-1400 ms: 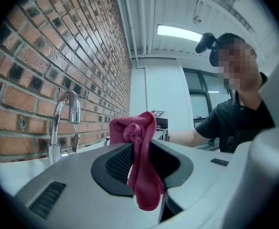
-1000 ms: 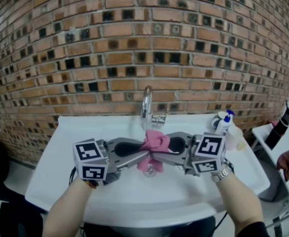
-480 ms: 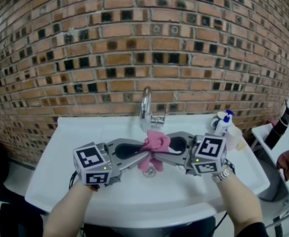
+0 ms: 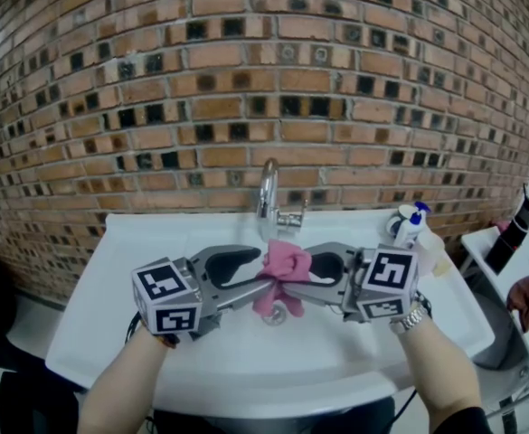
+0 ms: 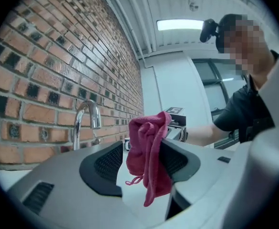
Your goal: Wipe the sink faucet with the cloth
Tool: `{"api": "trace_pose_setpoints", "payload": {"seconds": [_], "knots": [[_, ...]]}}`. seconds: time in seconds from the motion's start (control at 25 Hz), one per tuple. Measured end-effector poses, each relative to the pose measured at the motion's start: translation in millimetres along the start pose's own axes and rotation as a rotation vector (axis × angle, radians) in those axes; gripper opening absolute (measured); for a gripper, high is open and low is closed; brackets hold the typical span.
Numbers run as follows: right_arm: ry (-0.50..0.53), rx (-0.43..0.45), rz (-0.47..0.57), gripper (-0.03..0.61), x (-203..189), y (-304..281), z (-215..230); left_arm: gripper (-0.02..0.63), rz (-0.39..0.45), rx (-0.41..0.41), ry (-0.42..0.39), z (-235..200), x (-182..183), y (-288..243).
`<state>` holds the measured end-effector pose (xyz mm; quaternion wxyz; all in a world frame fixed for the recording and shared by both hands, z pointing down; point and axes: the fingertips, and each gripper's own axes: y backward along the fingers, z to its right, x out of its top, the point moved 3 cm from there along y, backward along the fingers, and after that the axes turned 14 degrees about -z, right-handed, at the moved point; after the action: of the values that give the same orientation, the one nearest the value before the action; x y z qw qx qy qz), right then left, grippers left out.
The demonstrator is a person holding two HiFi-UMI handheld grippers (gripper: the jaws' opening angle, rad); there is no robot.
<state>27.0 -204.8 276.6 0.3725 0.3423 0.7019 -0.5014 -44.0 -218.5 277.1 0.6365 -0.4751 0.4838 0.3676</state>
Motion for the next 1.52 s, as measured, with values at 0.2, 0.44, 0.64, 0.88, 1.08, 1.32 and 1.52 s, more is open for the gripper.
{"api": "trace_pose_setpoints", "payload": {"seconds": [0.2,0.44,0.64,0.88,1.08,1.32,1.52], "knots": [[0.004,0.089,0.022,0.146,8,-1,-9,0.239,0.054,-0.192,0.075,13,3,3],[0.023,0.063,-0.010,0.146,6,-8,-7,0.088,0.035,-0.229,0.049,20,0,4],[-0.007,-0.080,-0.022,0.166,4,-13,10,0.071,0.027,-0.106,0.029,2,0,4],[-0.067,-0.310,-0.004,0.175,-2,-8,41,0.071,0.033,0.148,-0.021,-34,4,16],[-0.125,-0.401,0.021,0.175,-10,-10,52,0.071,0.055,0.329,-0.089,-55,19,29],[-0.168,-0.472,0.011,0.175,-19,-17,56,0.071,0.073,0.480,-0.141,-73,39,34],[-0.146,-0.458,0.001,0.175,-25,-31,48,0.072,0.106,0.528,-0.140,-89,56,34]]}}
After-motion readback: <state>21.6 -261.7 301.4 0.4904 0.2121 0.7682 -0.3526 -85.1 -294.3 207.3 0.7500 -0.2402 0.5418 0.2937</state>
